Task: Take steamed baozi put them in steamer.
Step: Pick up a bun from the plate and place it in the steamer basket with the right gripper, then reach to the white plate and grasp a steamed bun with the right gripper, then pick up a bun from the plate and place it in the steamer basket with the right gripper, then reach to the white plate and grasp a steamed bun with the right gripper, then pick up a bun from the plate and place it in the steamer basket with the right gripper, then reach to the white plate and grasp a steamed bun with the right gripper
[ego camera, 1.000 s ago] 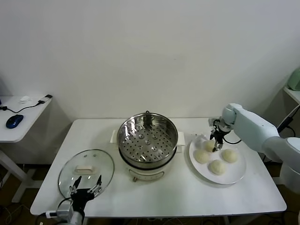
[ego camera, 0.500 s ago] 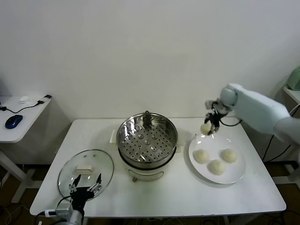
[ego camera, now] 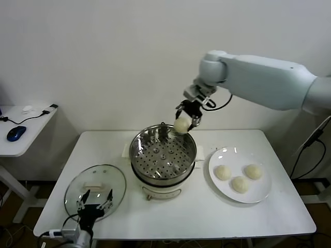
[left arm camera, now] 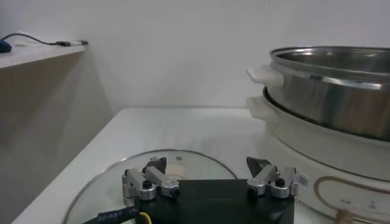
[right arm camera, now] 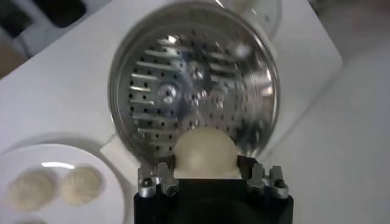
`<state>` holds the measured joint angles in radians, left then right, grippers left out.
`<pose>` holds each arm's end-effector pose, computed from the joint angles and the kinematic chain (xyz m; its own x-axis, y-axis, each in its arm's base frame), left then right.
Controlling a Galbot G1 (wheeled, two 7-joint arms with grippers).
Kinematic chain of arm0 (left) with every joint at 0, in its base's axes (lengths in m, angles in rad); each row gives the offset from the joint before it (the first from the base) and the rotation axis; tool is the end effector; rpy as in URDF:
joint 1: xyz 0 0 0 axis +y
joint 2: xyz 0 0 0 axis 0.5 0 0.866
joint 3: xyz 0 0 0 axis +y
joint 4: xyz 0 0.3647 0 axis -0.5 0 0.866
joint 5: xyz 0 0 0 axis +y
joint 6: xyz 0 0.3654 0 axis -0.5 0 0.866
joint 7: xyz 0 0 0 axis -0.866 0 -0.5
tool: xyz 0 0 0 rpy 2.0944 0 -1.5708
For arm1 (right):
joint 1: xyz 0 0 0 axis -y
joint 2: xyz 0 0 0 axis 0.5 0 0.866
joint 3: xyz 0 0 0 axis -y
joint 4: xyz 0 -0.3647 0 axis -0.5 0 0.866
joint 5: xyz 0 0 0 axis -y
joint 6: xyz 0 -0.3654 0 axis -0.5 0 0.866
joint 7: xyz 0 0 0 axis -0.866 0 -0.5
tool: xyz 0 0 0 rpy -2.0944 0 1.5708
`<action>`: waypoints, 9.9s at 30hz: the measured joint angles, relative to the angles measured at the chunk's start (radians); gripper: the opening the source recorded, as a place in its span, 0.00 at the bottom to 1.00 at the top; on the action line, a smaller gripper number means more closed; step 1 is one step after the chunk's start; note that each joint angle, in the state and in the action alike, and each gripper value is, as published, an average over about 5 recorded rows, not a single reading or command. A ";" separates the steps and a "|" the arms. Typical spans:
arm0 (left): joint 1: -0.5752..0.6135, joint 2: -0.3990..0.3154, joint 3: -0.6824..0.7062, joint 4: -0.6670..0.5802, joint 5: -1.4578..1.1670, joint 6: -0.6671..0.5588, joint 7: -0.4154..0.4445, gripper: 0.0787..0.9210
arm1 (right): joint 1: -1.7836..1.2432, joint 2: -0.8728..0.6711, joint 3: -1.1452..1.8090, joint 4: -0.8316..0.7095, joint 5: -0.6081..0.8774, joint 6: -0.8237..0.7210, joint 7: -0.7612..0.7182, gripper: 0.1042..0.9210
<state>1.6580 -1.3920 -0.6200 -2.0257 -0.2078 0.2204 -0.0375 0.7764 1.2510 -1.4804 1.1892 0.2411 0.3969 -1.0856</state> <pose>0.1556 0.0674 -0.3474 -0.9325 -0.0432 0.3587 -0.0426 0.9990 0.0095 0.5896 0.1348 0.0053 -0.1057 -0.2051 0.9730 -0.3579 -0.9051 -0.2297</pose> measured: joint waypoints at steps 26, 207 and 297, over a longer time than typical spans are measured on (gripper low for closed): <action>-0.002 0.008 -0.005 0.017 -0.005 -0.014 -0.021 0.88 | -0.330 0.211 0.184 -0.456 -0.428 0.328 0.149 0.73; 0.085 -0.027 0.012 -0.108 -0.003 -0.001 -0.029 0.88 | -0.390 -0.590 -0.055 0.096 0.141 -0.694 0.234 0.87; 0.123 -0.014 0.019 -0.180 -0.013 -0.009 -0.031 0.88 | 0.197 -0.323 -0.343 -0.005 0.186 -0.088 -0.033 0.88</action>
<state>1.7812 -1.4059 -0.6014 -2.2053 -0.2212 0.2112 -0.0686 0.9732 0.9278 -1.8232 1.1840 0.4275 0.3088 -1.1185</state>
